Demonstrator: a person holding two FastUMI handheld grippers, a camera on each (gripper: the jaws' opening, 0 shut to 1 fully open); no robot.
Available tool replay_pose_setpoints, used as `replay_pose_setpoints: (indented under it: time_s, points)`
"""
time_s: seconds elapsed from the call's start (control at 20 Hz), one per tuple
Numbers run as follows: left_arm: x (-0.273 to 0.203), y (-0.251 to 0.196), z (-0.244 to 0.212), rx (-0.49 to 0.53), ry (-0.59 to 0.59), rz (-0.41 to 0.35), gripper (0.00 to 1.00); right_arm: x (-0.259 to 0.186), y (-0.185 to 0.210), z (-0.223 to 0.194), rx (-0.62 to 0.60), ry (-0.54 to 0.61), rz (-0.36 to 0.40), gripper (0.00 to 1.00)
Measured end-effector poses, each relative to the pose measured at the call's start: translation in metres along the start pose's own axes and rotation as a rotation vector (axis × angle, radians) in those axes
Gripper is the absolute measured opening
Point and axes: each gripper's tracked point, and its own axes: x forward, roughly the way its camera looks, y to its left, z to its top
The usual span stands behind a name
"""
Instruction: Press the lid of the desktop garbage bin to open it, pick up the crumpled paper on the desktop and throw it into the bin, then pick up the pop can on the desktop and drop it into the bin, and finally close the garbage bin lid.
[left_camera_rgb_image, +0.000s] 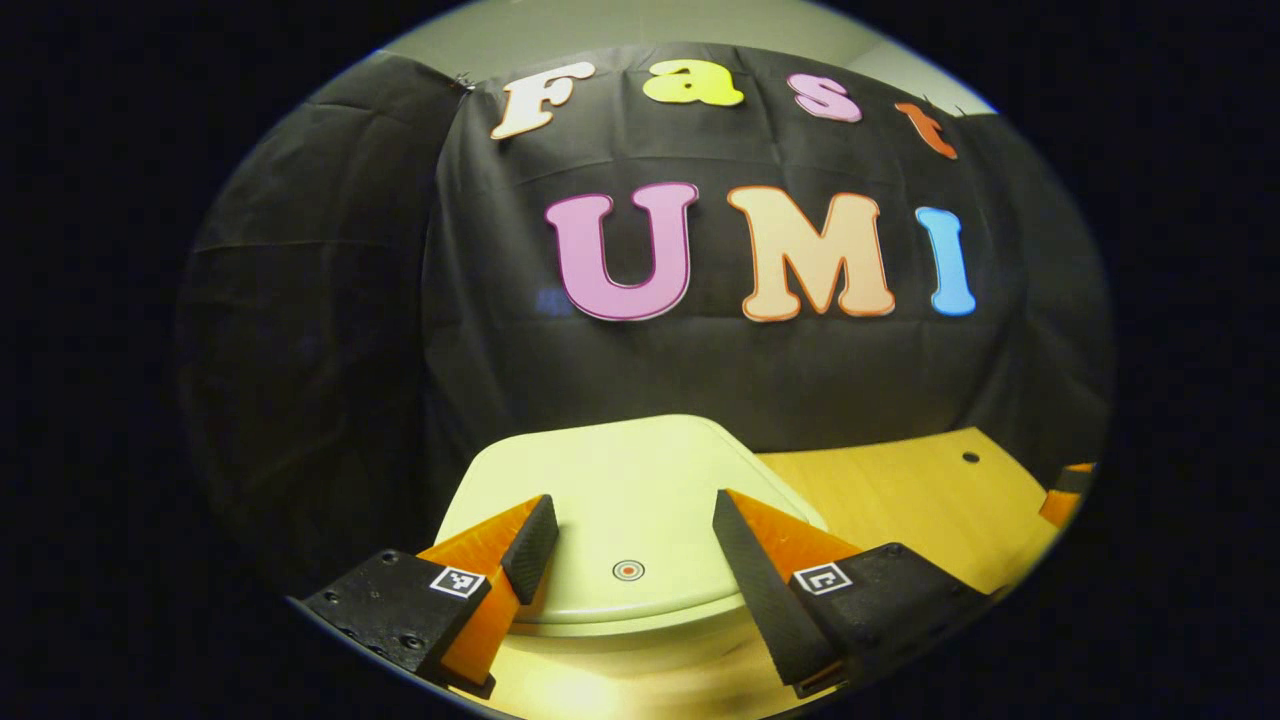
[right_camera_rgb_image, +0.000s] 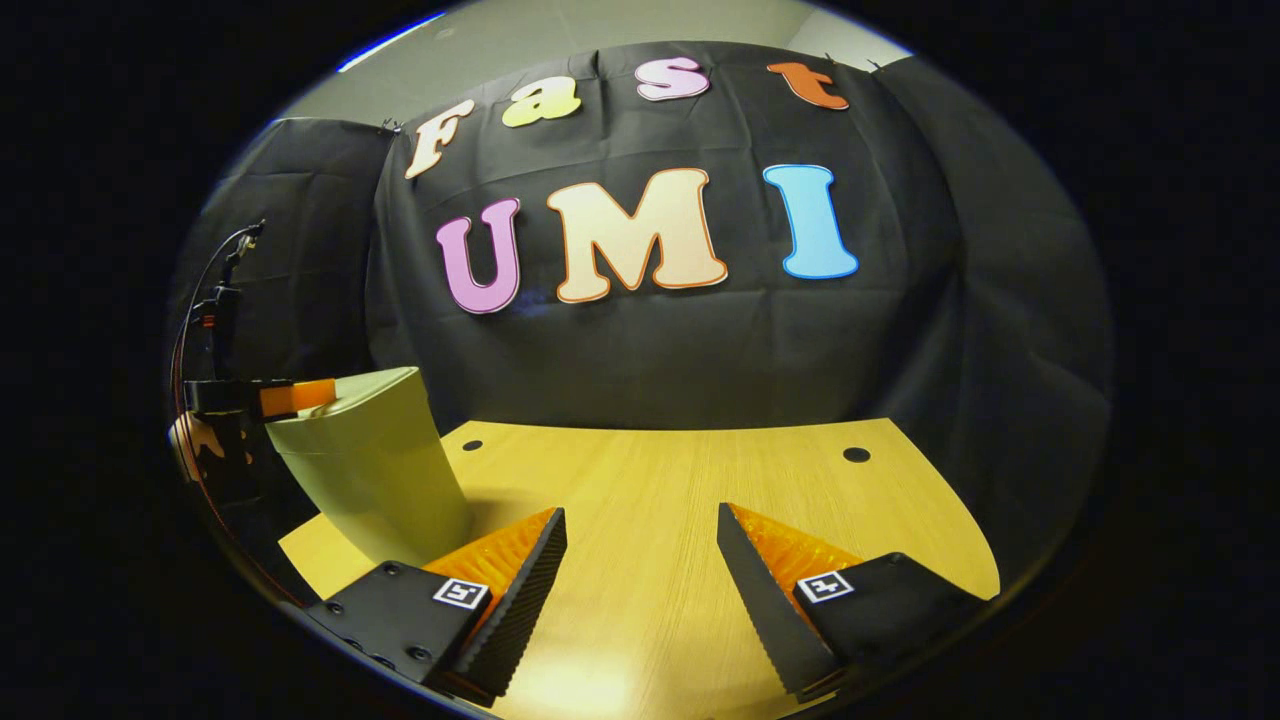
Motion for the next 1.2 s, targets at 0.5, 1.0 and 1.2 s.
replay_pose_setpoints:
  time_s: [0.5, 1.0, 1.2]
  points:
    - [-0.031, -0.101, 0.038, 0.026, -0.235, -0.18, 0.92, -0.045, -0.027, 0.096, 0.017, -0.236, -0.086, 0.95]
    - [-0.078, -0.204, 0.081, 0.009, -0.394, -0.415, 0.94, -0.088, -0.037, 0.124, -0.007, -0.359, -0.153, 0.94]
    - [-0.086, -0.216, 0.097, -0.056, -0.412, -0.451, 0.94, -0.094, -0.04, 0.137, 0.019, -0.394, -0.159, 0.96]
